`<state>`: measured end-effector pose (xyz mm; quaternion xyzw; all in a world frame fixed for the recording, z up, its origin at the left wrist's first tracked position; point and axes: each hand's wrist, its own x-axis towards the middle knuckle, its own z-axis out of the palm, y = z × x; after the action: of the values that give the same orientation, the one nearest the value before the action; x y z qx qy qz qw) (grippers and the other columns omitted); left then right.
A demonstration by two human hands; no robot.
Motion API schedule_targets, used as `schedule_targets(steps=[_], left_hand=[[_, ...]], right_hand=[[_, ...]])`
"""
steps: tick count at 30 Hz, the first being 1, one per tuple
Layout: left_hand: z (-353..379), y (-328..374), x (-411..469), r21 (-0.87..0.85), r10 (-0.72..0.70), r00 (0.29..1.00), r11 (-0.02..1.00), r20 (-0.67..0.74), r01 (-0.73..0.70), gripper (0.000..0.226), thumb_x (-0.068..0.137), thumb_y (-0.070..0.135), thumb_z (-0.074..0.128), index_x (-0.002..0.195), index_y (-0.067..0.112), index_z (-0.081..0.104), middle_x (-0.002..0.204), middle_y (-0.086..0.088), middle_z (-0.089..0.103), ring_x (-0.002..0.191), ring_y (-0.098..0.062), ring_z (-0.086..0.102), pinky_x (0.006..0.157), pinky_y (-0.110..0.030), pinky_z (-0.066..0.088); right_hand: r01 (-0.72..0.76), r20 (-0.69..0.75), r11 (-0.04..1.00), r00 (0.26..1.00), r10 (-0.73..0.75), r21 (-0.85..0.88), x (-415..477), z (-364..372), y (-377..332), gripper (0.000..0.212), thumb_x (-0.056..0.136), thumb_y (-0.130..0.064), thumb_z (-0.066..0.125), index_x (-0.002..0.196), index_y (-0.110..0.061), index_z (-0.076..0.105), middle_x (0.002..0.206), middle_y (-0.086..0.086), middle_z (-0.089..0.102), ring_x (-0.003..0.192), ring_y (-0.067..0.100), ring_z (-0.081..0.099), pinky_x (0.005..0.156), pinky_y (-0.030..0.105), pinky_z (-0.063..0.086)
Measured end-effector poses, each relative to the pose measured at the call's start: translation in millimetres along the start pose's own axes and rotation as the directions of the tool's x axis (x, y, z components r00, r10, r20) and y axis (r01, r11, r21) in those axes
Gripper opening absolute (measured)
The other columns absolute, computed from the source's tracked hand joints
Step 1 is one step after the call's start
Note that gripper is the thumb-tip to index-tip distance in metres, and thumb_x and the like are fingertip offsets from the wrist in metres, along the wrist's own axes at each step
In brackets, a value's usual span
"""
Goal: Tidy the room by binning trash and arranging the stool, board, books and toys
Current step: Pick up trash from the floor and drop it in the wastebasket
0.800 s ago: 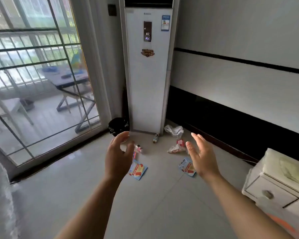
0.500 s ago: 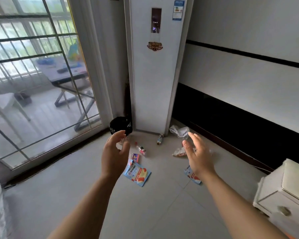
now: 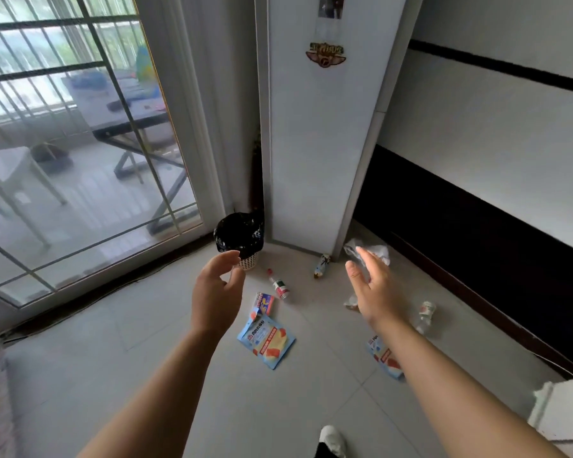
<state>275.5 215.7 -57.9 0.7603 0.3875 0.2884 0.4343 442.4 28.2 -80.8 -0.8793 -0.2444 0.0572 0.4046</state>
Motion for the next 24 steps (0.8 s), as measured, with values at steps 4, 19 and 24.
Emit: schedule_targets(steps=[4, 19, 24], left_hand=[[36.3, -5.6, 47.7, -0.005, -0.108, 0.993, 0.994, -0.052, 0.108, 0.029, 0.092, 0.009, 0.054, 0.120, 0.008, 0.063, 0.115, -0.009, 0.068, 0.104, -0.021, 0.063, 0.090, -0.031, 0.050], [99.3, -98.3, 207.3, -0.039, -0.373, 0.916, 0.928, -0.149, 0.372, 0.034, 0.096, 0.011, 0.049, 0.128, 0.006, 0.057, 0.120, -0.013, 0.065, 0.101, -0.016, 0.058, 0.082, -0.025, 0.044], [120.6, -167.5, 255.9, -0.008, -0.430, 0.898, 0.902, -0.090, 0.432, 0.034, 0.095, 0.012, 0.050, 0.128, 0.007, 0.057, 0.118, -0.010, 0.066, 0.104, -0.016, 0.059, 0.081, -0.024, 0.044]], right_hand=[[0.027, 0.097, 1.000, 0.995, -0.025, -0.013, 76.1, 19.5, 20.5, 0.049, 0.097, -0.042, 0.045, 0.141, -0.020, 0.045, 0.148, 0.002, 0.042, 0.140, 0.015, 0.032, 0.112, 0.028, 0.024], [0.018, 0.325, 0.999, 0.946, -0.008, -0.027, 258.1, 164.6, 56.3, 0.048, 0.097, -0.037, 0.048, 0.139, -0.014, 0.047, 0.144, 0.008, 0.046, 0.135, 0.020, 0.040, 0.111, 0.034, 0.032], [-0.040, 0.339, 0.997, 0.939, 0.059, -0.063, 286.6, 231.3, 81.9, 0.049, 0.097, -0.038, 0.047, 0.140, -0.015, 0.046, 0.146, 0.007, 0.044, 0.136, 0.021, 0.038, 0.112, 0.038, 0.032]])
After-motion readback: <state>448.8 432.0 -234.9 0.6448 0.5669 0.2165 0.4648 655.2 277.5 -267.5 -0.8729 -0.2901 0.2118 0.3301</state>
